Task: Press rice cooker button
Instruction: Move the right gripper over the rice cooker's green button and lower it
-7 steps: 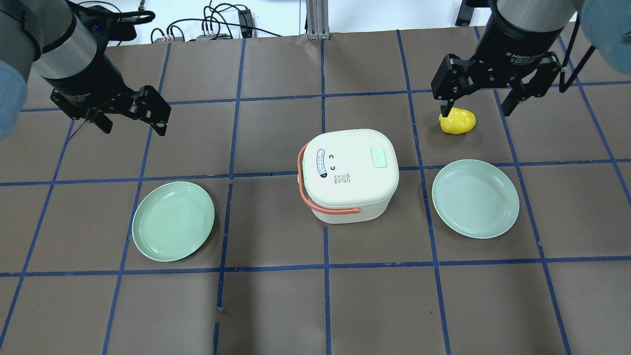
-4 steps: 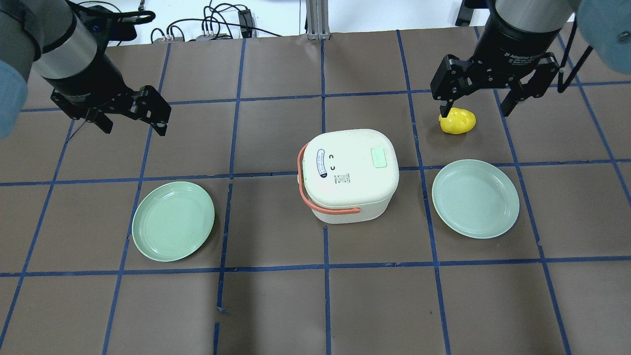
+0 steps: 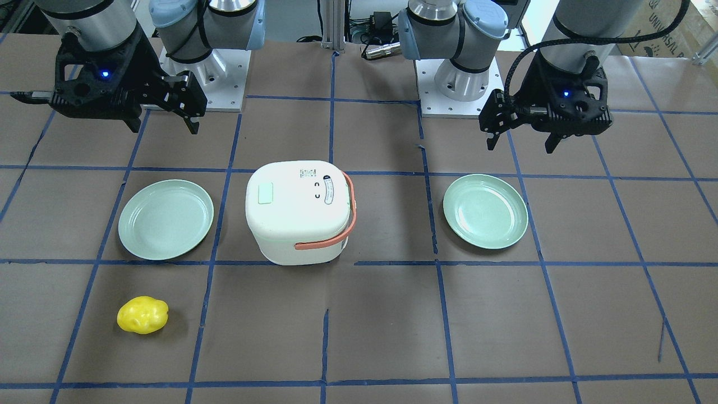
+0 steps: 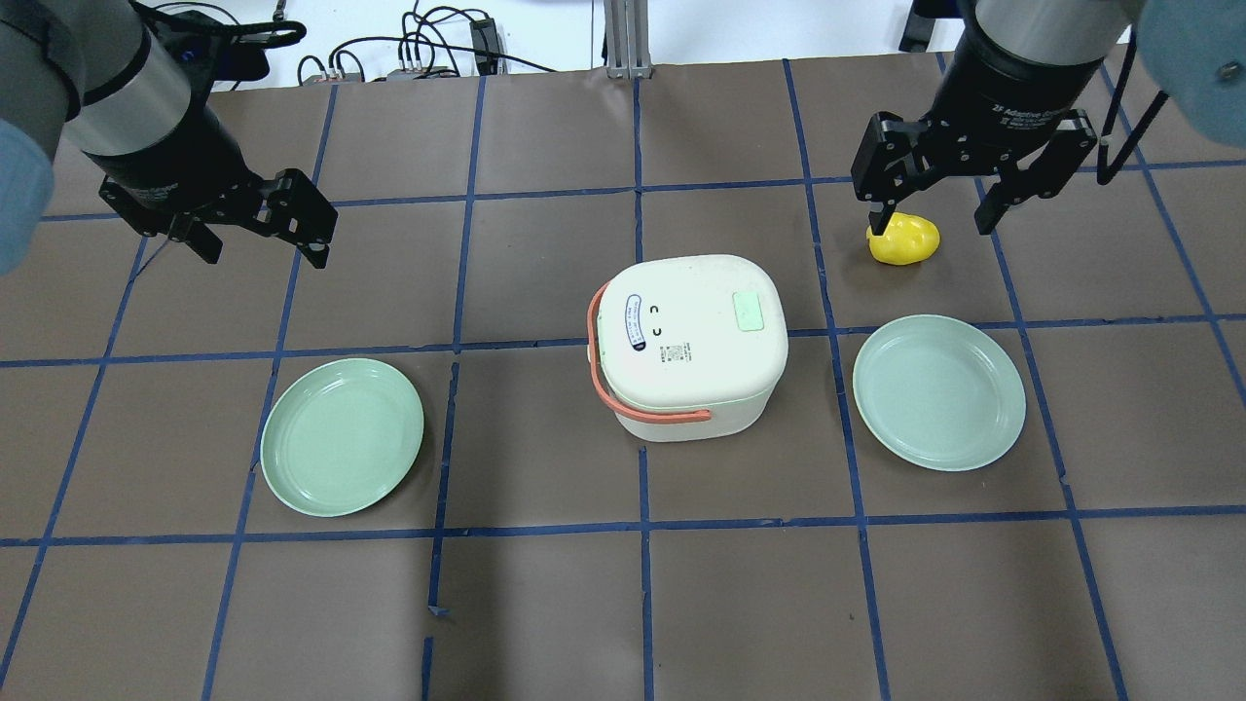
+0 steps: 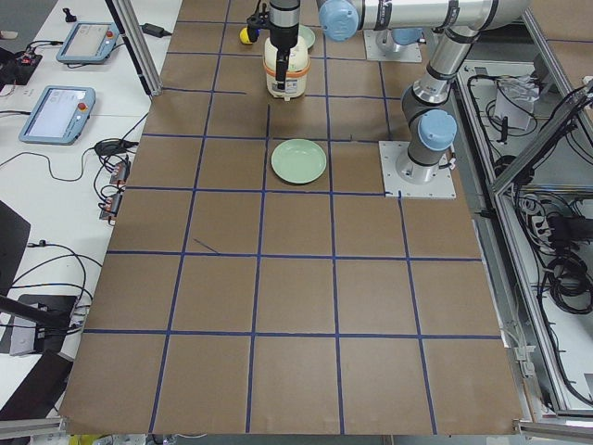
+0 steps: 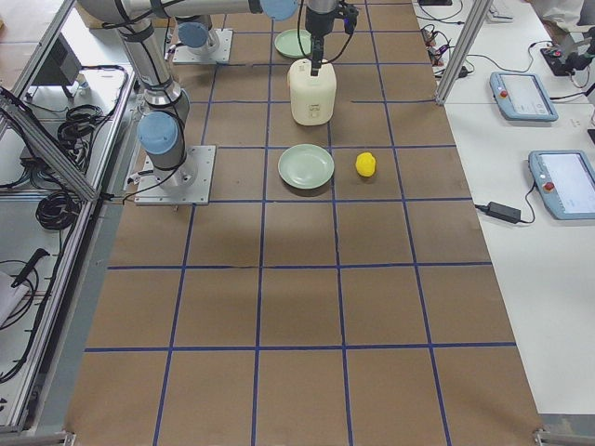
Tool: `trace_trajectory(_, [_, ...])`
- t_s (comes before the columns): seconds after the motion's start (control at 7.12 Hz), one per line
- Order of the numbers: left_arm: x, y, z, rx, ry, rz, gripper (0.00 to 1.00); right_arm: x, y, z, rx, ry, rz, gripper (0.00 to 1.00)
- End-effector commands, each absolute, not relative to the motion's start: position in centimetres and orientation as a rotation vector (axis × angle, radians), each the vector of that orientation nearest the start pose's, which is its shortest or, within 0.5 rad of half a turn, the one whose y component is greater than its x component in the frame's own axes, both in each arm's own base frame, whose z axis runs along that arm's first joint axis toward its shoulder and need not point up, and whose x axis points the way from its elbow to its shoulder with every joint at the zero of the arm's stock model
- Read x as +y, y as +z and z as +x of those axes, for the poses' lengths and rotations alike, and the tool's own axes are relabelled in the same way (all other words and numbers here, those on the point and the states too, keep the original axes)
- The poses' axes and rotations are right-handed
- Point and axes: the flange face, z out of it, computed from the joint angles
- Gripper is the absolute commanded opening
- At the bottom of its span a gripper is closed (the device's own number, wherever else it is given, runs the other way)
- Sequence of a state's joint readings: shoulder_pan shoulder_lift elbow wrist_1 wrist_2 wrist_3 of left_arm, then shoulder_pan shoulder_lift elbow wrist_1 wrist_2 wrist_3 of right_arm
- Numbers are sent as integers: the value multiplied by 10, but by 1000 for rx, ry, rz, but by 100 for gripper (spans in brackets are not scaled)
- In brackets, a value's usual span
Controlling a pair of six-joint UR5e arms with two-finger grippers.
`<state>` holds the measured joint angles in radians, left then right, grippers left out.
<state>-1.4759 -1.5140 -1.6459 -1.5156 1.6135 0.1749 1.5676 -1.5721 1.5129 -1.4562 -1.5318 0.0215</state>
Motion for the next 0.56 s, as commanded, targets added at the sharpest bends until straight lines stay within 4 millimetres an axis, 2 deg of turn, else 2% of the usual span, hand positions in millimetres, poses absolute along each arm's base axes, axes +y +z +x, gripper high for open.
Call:
trace_trajectory(0.0, [-481, 484, -84, 3091, -48, 125, 100, -482, 503, 142, 3064, 95, 37, 7])
trace_trajectory(0.28, [-481, 484, -85, 3093, -48, 125, 100, -480, 501, 150, 3063, 105, 46, 5])
trace_trajectory(0.42, [-481, 484, -85, 3093, -48, 125, 100, -482, 489, 176, 3064, 80, 10, 5])
